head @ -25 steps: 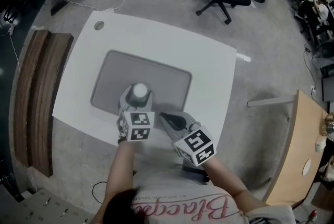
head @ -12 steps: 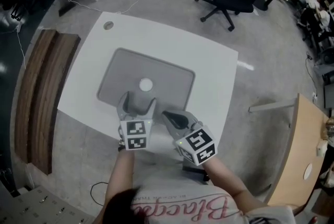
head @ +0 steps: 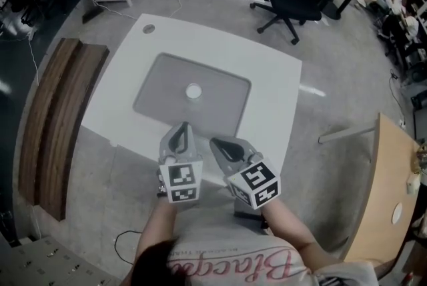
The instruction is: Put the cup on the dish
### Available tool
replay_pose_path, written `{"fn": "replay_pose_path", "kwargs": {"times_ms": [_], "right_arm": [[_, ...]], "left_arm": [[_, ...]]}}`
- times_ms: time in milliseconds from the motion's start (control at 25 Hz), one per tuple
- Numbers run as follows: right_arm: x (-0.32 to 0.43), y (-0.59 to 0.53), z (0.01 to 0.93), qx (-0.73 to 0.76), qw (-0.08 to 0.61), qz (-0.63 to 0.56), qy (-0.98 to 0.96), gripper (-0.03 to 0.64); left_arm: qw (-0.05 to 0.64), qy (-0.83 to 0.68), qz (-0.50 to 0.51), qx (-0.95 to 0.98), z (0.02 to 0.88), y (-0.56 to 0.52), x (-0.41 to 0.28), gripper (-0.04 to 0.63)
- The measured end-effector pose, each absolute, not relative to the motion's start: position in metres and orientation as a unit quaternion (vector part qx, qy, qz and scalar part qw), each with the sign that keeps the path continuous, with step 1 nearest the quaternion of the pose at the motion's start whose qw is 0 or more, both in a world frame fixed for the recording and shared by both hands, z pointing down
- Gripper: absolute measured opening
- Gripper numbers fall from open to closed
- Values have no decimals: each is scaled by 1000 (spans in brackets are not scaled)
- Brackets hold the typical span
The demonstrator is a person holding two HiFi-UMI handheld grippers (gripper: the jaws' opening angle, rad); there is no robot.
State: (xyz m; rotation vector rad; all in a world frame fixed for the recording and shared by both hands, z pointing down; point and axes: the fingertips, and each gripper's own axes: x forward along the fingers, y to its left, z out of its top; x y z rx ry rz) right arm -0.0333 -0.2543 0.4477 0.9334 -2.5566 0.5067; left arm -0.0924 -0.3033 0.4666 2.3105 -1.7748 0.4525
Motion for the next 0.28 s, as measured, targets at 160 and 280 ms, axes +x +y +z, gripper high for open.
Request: {"fn": "replay_pose_path", "kwargs": {"times_ms": [160, 280], "right_arm": [[-32, -233, 445, 340, 184, 172, -906, 0], [-33, -214, 442, 345, 184, 171, -904, 0]], "left_arm": [[87, -584, 135, 796, 451, -278, -89, -2], [84, -582, 124, 800, 442, -260, -92, -2]]}}
